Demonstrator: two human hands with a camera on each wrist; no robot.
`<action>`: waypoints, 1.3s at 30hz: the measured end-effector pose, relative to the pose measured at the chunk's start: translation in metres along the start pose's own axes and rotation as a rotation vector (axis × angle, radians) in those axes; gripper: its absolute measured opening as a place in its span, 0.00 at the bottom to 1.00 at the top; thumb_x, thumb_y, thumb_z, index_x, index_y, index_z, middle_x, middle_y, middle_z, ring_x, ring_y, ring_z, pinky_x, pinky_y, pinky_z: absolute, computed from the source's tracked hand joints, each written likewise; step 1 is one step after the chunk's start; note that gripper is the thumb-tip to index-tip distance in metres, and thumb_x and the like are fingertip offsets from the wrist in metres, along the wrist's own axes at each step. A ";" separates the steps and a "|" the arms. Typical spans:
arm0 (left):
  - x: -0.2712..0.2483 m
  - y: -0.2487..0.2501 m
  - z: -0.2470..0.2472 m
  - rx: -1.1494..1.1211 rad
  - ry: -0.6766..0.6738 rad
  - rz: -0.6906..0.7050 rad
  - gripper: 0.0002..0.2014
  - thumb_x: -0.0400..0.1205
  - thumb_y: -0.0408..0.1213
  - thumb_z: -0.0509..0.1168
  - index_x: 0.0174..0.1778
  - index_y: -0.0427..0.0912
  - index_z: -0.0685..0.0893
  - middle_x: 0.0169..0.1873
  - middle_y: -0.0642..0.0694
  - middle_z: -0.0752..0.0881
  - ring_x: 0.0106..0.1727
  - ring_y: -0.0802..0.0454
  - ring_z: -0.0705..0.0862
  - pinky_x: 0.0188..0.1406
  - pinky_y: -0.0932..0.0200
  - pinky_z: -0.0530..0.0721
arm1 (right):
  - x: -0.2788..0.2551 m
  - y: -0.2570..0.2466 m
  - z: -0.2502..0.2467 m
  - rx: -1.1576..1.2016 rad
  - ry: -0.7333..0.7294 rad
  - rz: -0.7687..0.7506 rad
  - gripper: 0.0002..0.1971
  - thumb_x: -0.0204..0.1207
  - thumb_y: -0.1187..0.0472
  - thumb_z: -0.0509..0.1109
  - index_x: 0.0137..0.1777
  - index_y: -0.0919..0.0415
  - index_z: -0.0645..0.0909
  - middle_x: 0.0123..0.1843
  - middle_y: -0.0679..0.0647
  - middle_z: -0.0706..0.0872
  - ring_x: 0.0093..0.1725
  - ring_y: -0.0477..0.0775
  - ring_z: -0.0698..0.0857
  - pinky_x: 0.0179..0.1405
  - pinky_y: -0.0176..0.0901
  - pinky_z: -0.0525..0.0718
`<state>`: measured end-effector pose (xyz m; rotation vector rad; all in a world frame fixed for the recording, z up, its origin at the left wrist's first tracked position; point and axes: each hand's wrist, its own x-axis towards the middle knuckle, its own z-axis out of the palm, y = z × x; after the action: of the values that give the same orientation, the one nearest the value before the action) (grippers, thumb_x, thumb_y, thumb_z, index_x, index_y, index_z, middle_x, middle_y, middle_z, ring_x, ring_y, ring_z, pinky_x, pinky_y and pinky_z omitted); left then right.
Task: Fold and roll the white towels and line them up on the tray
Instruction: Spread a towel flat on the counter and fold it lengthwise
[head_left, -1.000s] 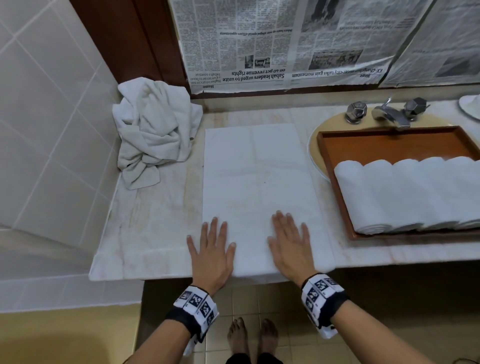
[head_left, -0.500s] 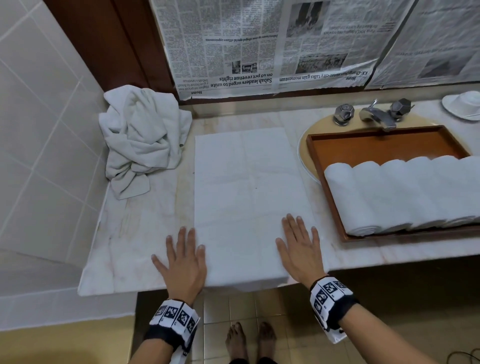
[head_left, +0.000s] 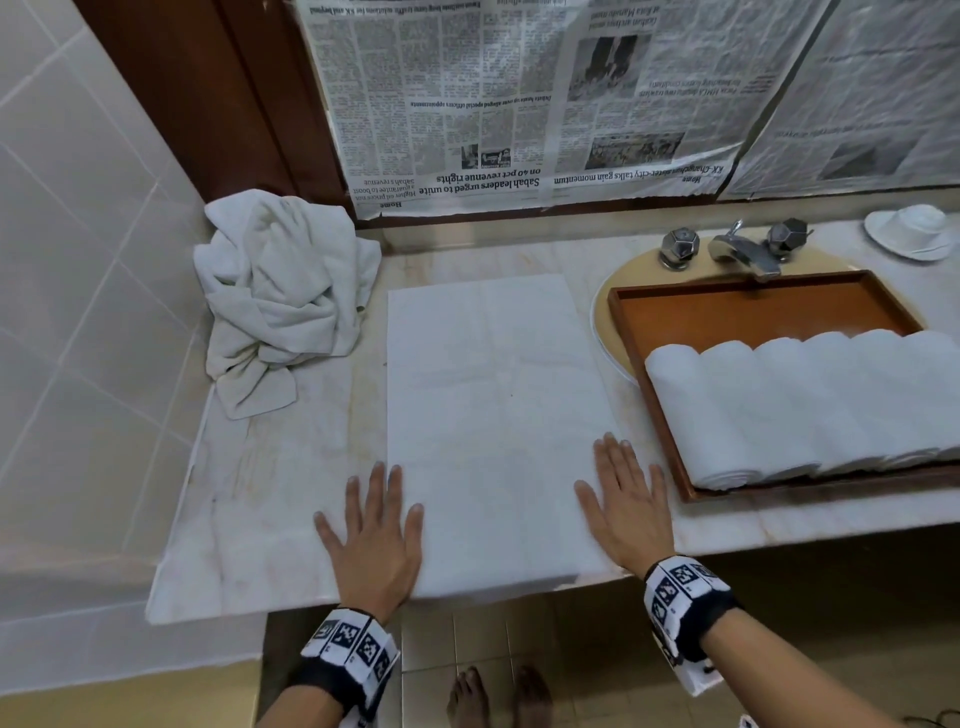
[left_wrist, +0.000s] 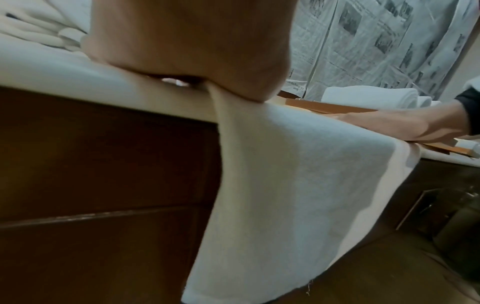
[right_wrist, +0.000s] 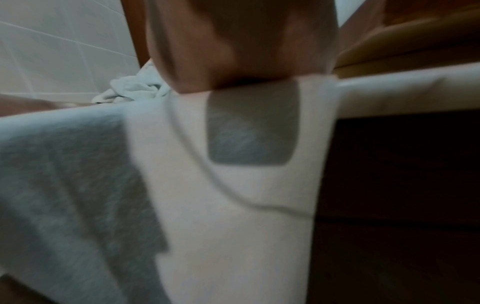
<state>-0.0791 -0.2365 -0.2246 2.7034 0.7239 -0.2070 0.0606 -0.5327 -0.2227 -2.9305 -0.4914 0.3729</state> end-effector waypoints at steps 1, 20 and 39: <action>0.003 0.001 -0.002 -0.011 0.000 -0.011 0.35 0.82 0.65 0.26 0.87 0.61 0.36 0.86 0.61 0.35 0.87 0.51 0.34 0.81 0.28 0.31 | 0.002 -0.002 -0.004 0.001 -0.005 -0.005 0.39 0.79 0.35 0.27 0.88 0.52 0.37 0.89 0.45 0.36 0.87 0.45 0.35 0.85 0.58 0.35; 0.097 0.061 0.001 0.064 -0.038 0.087 0.36 0.80 0.68 0.26 0.87 0.64 0.38 0.84 0.64 0.31 0.86 0.56 0.32 0.83 0.37 0.33 | 0.098 -0.016 -0.025 0.001 -0.094 -0.198 0.39 0.79 0.35 0.22 0.87 0.52 0.35 0.86 0.43 0.31 0.87 0.50 0.35 0.83 0.57 0.32; 0.232 0.085 -0.031 0.069 -0.062 0.106 0.32 0.81 0.65 0.26 0.85 0.70 0.38 0.87 0.60 0.35 0.87 0.50 0.34 0.84 0.36 0.35 | 0.229 -0.054 -0.047 0.027 -0.078 -0.145 0.31 0.87 0.42 0.32 0.88 0.49 0.33 0.86 0.41 0.29 0.86 0.47 0.32 0.84 0.56 0.31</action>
<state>0.1648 -0.1884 -0.2239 2.7779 0.5640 -0.2928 0.2662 -0.4093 -0.2181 -2.8415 -0.6991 0.4717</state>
